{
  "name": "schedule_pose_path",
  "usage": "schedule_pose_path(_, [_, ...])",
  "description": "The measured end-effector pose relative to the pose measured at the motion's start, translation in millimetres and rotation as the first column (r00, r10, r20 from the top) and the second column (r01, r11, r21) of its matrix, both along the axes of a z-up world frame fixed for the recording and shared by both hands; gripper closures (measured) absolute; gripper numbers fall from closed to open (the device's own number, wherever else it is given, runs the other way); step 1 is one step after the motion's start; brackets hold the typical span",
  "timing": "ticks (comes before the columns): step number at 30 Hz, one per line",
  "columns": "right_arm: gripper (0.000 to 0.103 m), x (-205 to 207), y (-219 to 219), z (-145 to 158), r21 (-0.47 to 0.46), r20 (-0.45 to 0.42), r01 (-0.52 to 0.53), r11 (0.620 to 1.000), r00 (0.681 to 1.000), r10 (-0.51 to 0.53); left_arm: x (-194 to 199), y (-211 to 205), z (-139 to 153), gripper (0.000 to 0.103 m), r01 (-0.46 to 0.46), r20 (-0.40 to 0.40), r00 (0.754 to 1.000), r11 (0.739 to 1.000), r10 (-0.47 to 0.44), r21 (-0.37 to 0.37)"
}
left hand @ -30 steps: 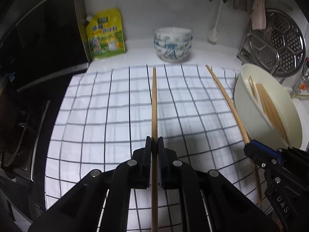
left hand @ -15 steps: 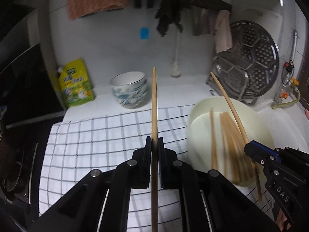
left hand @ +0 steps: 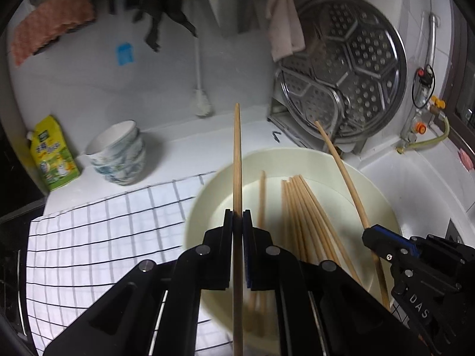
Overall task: Organize utensils
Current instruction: 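Carry the chopstick into the cream basin and open the right tool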
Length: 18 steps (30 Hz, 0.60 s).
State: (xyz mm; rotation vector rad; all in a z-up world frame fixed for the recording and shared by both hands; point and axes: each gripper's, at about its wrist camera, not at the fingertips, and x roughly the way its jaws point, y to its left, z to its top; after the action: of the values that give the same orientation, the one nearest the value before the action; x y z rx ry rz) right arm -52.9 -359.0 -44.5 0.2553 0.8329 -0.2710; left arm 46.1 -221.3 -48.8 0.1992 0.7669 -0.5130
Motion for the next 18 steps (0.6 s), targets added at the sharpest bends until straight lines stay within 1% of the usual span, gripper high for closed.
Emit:
schedule_pose_path(7, [0.097,13,-21,-21,0.036,-0.047,0.020,0.999,0.999,-0.018,8,-25,-23,0.095,0.017,-0.051,0.999,0.999,-0.015,0.042])
schedule_pose_path(11, [0.097,17,-26,-30,0.051,-0.075,0.022,0.998,0.997,-0.019,11,-29,-29,0.095,0.025,-0.072,0.997,0.998,-0.021,0.051])
schedule_pose_path(16, [0.097,17,-29,-31,0.054,-0.081,0.029,0.998,0.996,-0.024,13,-30,-33,0.095,0.025,-0.086,0.996,0.997,-0.019,0.067])
schedule_pose_path(17, [0.094,17,-30,-30,0.052,-0.078,0.032,0.998,0.997,-0.027,13,-30,-33,0.095,0.019,-0.085,0.996,0.997,-0.013,0.073])
schedule_pose_path(18, [0.086,16,-30,-29,0.047,-0.074,0.035,0.998,0.997,-0.031,14,-29,-33,0.094,0.013,-0.085,0.996,0.997,-0.006,0.076])
